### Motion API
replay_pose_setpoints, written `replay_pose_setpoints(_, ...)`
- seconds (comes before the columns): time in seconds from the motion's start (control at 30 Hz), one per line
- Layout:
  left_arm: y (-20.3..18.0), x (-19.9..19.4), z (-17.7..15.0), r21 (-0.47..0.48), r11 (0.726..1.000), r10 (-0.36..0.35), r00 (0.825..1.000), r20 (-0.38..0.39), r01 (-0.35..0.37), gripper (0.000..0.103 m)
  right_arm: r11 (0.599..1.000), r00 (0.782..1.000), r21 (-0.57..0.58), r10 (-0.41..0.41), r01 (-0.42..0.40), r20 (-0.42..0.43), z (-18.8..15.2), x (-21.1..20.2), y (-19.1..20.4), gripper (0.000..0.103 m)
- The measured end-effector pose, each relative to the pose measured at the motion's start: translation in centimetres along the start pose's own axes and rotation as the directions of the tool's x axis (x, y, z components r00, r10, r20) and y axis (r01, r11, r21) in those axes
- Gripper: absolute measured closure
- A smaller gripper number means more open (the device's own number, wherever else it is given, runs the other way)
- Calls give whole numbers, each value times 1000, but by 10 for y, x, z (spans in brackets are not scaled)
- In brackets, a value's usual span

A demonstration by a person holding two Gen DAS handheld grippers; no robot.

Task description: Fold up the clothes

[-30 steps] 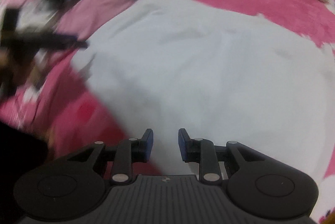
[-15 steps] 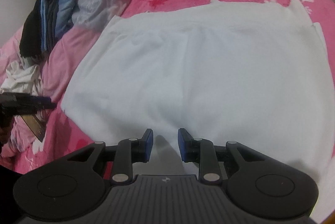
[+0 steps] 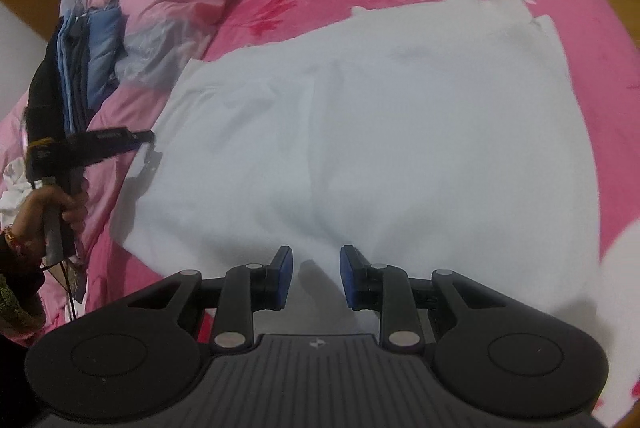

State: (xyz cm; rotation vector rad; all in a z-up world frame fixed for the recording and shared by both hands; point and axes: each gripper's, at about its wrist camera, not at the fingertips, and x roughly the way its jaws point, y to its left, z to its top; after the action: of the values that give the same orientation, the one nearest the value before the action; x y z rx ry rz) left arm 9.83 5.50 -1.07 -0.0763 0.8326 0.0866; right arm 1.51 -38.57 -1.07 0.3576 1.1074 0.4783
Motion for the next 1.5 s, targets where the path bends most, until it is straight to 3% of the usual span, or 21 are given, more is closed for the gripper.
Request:
replay_pose_setpoints(0.13, -23, 2, 0, 64, 996, -72, 997, 29, 70, 68, 1000, 1000, 9, 5, -5, 5, 3, 2, -2, 75)
replay_pose_setpoints(0.2, -29, 16, -2, 108, 994, -13, 999, 45, 8, 68, 1000, 1000, 25, 7, -7, 6, 5, 3, -5, 76)
replay_pose_setpoints(0.23, -28, 23, -1, 126, 990, 49, 997, 54, -55, 68, 999, 1000, 36, 8, -8, 9, 6, 3, -7, 76)
replay_pose_setpoints(0.3, -25, 27, 0, 151, 979, 124, 988, 87, -136, 69, 999, 999, 53, -5, 3, 33, 7, -4, -10, 75)
replay_pose_setpoints(0.33, -24, 25, 0, 157, 976, 137, 985, 106, -153, 69, 998, 998, 59, -18, 14, 52, 8, -9, -12, 75)
replay_pose_setpoints(0.43, -23, 14, -2, 155, 981, 93, 987, 128, -113, 66, 997, 992, 64, -57, 50, 116, 14, -22, -17, 75)
replay_pose_setpoints(0.63, -33, 24, -3, 149, 986, 57, 993, 103, -72, 65, 976, 955, 114, -207, 186, 212, 36, -16, -46, 76)
replay_pose_setpoints(0.73, -33, 28, -8, 149, 987, 51, 996, 78, -62, 65, 936, 908, 209, -331, 282, 259, 36, -22, -69, 76)
replay_pose_setpoints(0.8, -33, 26, -10, 158, 986, 48, 996, 78, -60, 65, 922, 890, 290, -342, 256, 301, 36, -38, -82, 76)
replay_pose_setpoints(0.87, -33, 26, -10, 162, 985, 46, 996, 79, -58, 64, 926, 884, 273, -343, 261, 318, 39, -43, -82, 74)
replay_pose_setpoints(0.9, -33, 26, -10, 160, 985, 45, 996, 79, -57, 63, 932, 886, 257, -331, 255, 323, 41, -43, -81, 74)
replay_pose_setpoints(1.0, -33, 29, -9, 139, 989, 45, 996, 74, -55, 63, 959, 924, 233, -232, 163, 306, 50, -26, -79, 74)
replay_pose_setpoints(1.07, -33, 30, -8, 120, 991, 43, 997, 71, -52, 62, 960, 927, 237, -222, 152, 302, 58, -11, -85, 75)
replay_pose_setpoints(1.13, -32, 28, -8, 106, 993, 39, 997, 69, -46, 61, 945, 911, 274, -262, 177, 317, 64, -3, -98, 80)
replay_pose_setpoints(1.2, -31, 26, -10, 106, 993, 37, 997, 65, -44, 60, 922, 899, 368, -260, 122, 353, 64, -10, -113, 85)
replay_pose_setpoints(1.27, -31, 24, -12, 116, 992, 33, 997, 64, -40, 60, 909, 889, 405, -265, 101, 372, 62, -21, -114, 81)
replay_pose_setpoints(1.37, -31, 20, -15, 128, 991, 27, 998, 61, -35, 59, 910, 873, 390, -298, 138, 387, 51, -43, -107, 79)
replay_pose_setpoints(1.5, -35, 15, -17, 139, 990, 8, 998, 66, -17, 59, 905, 866, 417, -270, 79, 421, 27, -81, -107, 79)
